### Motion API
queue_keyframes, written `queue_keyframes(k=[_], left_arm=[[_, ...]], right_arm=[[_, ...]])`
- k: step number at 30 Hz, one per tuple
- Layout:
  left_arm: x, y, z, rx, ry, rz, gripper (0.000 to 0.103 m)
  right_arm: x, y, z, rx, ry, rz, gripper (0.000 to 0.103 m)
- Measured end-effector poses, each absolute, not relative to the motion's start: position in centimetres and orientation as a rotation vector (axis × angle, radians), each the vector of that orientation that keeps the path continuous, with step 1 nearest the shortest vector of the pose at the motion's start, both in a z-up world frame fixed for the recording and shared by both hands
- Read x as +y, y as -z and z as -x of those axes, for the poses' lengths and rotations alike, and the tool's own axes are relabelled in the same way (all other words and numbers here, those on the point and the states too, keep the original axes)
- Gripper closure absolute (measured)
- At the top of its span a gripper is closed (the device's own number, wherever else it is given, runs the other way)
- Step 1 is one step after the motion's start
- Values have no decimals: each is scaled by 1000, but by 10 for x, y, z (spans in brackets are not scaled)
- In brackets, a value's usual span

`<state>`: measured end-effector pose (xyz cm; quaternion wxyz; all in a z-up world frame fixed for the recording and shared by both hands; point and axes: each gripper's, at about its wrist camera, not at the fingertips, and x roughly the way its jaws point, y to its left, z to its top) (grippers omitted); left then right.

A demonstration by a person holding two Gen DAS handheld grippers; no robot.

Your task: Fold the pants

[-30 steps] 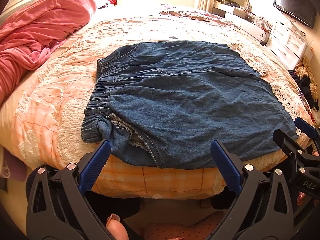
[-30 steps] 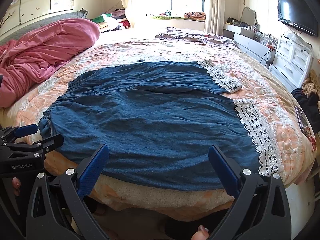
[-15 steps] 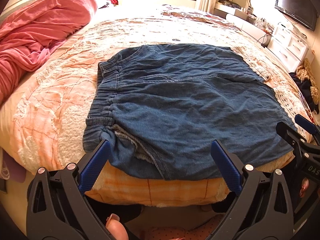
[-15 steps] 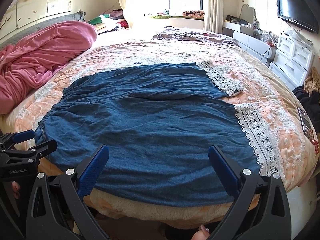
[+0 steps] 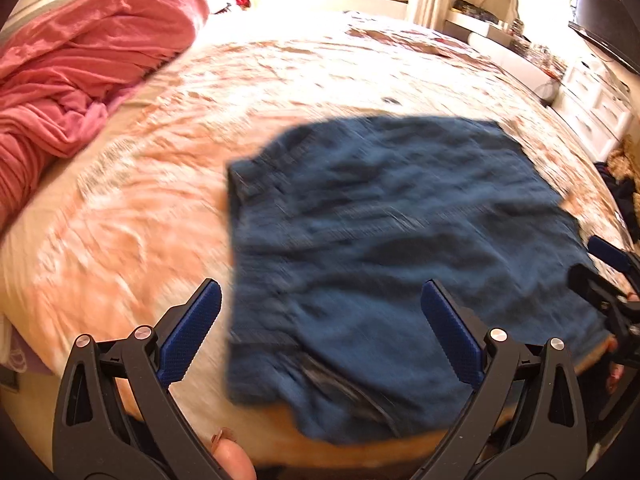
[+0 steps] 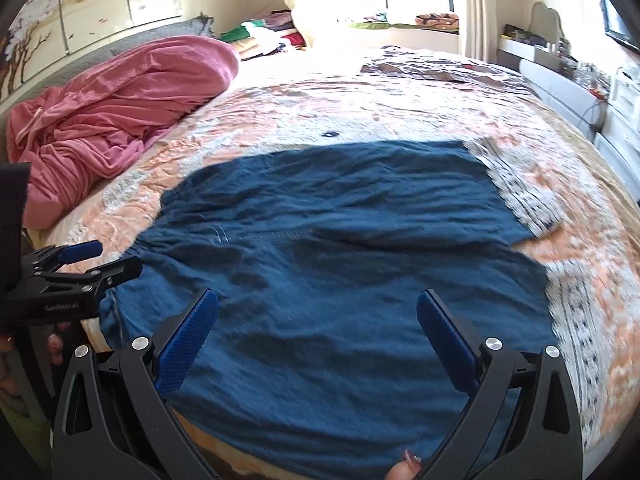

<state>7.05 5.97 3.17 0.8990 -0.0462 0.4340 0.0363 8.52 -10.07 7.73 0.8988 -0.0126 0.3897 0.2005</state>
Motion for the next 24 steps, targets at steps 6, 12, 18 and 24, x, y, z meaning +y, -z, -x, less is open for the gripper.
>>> queue_keyframes(k=[6,12,18,24], left_arm=[[103,-34,-117,907,-107,84,9],[122,-27,-159,925,-97,79,9],[117,-9,-197,979,-37,36,27],[112,14,-228,1034,32,-17,64]], right_arm=[[-84,-81,-128,816,-463,93,4],[-67,-73,-162,846,-488,193,4],[-51,-64,-198,891,-540,242,4],[-34,-60,-228,902,-562,317,4]])
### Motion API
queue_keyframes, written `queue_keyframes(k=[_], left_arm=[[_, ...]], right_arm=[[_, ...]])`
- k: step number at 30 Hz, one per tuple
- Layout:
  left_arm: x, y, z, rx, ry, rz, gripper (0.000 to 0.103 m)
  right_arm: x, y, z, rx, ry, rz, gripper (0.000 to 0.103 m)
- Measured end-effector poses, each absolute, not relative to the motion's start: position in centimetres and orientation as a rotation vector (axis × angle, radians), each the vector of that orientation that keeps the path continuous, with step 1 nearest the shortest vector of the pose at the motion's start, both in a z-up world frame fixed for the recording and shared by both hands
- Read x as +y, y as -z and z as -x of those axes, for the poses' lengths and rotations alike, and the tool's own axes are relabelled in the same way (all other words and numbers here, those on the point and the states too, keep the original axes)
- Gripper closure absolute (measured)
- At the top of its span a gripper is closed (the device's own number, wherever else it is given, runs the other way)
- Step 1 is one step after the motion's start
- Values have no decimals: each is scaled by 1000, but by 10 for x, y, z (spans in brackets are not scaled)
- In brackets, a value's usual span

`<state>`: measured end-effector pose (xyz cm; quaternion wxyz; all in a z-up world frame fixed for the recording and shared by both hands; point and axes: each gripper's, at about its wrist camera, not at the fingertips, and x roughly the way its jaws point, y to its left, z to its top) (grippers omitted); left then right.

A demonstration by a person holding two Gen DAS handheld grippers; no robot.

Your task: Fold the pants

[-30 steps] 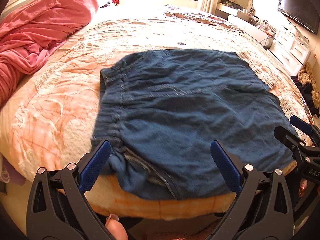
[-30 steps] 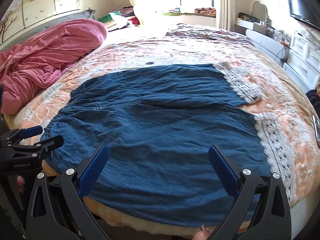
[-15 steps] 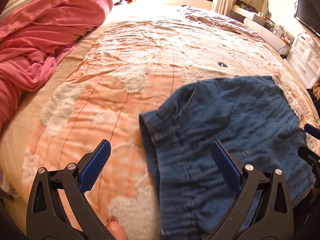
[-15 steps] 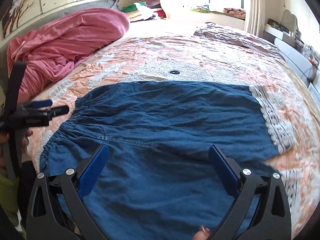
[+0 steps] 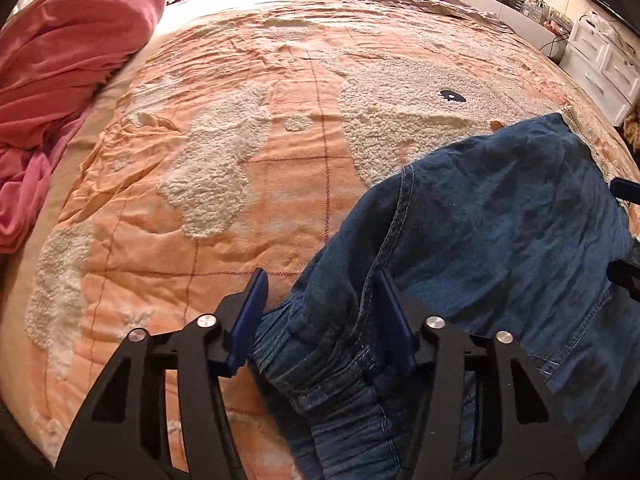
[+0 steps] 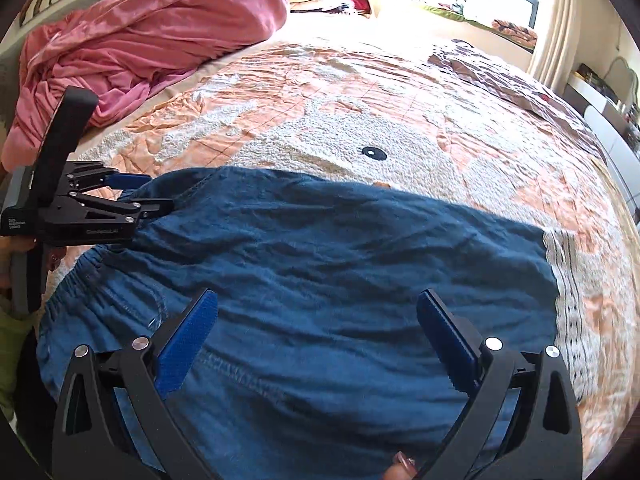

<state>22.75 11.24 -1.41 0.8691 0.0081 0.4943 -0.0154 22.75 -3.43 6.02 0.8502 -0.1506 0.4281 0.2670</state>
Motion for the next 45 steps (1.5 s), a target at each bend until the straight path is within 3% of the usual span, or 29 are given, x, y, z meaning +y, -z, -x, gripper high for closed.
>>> queue_keyframes(k=[2,4,21,23,28,32,36,45], left_arm=[[113,15,-229,1022,68,15,85],[114,14,-227,1008,94,37,95],[108,-20,-199,831,142,7,98],[105,-22,-197,819,145,-2,98],[103,-19,-195,828,153,-3,98],[105,-19,-195,826,141,-6,98],[106,-22,-191,815,140,-3,98],[105,-44,-167,737,166,2,98]], right_arm=[[-27,-59,-237,903,-580,351,4],[-20,-58,-243,903,-603,378,4],[61,-37,-313,834,-862,777,8],[68,-32,-312,828,-870,802,26],[74,-17,-310,856,-905,745,55],[63,-23,-306,855,-872,631,92],[47,-33,-291,816,-831,564,99],[5,-78,-232,676,-775,394,100]])
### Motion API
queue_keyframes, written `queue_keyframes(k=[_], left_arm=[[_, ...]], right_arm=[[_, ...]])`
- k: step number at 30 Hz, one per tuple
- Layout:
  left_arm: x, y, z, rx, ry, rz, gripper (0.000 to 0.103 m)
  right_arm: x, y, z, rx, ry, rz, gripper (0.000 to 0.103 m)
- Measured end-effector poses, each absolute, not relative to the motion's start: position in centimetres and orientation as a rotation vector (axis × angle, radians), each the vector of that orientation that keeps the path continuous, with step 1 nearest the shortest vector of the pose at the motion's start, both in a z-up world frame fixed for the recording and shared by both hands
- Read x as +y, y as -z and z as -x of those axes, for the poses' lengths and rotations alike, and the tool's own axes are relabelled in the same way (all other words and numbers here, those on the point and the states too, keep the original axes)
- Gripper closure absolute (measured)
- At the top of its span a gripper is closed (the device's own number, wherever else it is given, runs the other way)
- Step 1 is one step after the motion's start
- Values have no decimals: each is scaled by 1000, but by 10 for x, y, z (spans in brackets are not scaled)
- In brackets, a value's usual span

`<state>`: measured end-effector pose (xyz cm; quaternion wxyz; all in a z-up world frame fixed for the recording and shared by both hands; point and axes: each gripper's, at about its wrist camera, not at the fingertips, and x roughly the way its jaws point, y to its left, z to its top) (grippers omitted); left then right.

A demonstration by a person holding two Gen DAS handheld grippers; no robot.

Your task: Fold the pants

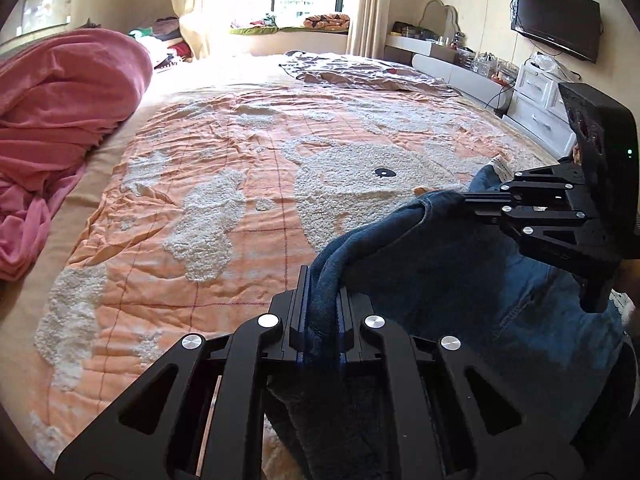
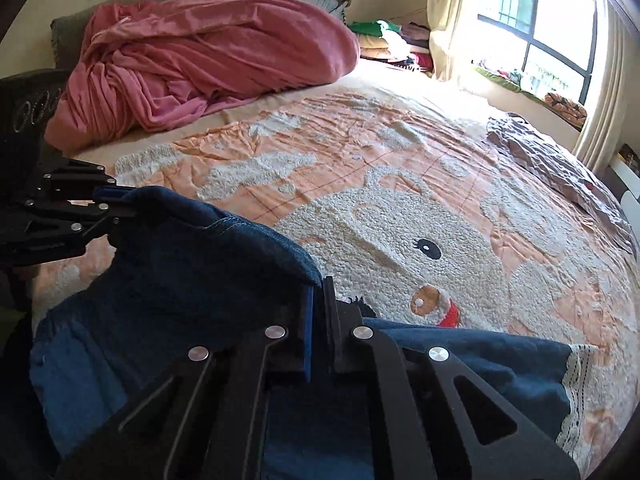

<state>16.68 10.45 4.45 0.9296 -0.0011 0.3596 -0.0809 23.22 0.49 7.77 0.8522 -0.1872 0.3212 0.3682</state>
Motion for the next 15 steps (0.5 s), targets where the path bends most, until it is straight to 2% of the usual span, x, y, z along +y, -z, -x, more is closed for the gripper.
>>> queue_keyframes(k=[15], left_arm=[[67,-50,-45,685,277,11,98]], right_arm=[[-59,-76,-95,671,-789,214,100]])
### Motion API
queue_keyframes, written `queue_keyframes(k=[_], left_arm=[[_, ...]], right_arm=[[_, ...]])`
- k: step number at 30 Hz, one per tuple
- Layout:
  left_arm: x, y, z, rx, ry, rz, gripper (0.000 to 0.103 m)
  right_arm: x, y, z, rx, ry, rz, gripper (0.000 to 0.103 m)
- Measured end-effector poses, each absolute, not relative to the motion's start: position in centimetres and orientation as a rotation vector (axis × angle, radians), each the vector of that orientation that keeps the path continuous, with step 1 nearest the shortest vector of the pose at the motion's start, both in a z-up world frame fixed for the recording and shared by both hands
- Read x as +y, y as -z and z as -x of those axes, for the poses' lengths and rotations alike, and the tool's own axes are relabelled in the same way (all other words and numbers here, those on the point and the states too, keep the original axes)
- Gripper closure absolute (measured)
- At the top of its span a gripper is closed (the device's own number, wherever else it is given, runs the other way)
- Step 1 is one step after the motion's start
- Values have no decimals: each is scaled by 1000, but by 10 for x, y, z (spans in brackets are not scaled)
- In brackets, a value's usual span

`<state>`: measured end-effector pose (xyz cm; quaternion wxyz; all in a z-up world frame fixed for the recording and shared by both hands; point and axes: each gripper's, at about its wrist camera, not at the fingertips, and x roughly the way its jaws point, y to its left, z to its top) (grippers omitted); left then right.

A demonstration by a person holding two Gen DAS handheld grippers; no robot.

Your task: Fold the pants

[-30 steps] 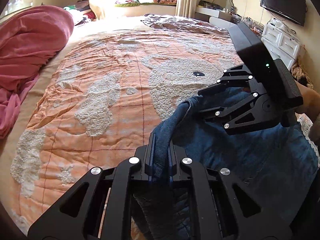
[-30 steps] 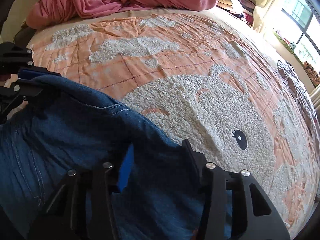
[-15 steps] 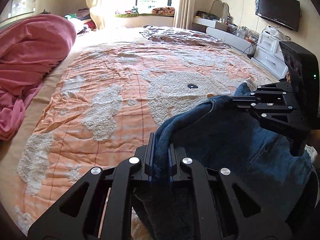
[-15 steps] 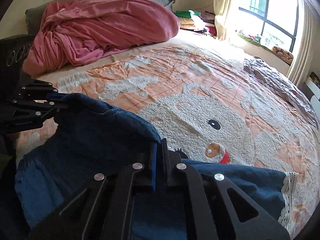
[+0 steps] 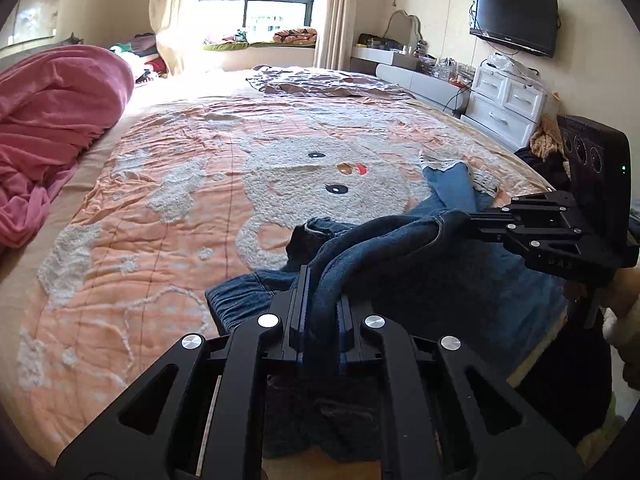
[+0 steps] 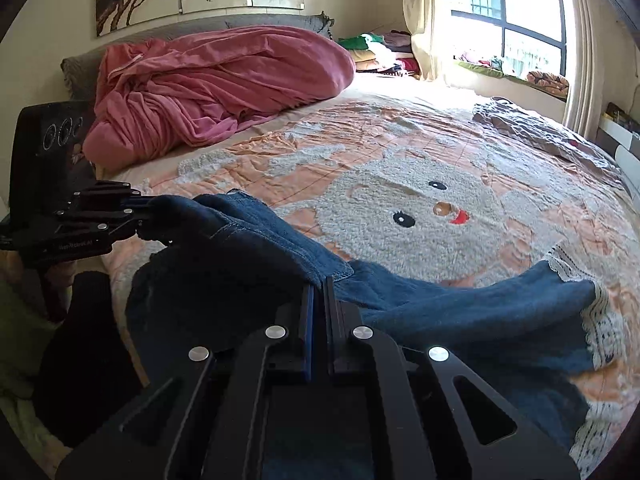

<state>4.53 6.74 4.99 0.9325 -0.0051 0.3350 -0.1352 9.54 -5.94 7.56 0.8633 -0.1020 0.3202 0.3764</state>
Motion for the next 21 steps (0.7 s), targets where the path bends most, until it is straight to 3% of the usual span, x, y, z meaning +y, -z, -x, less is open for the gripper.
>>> queue_keyframes(k=[21], left_arm=[[62,-14,12,833,304,-21,98]], right_arm=[[-59,-23,-5,763,-821,202,99]])
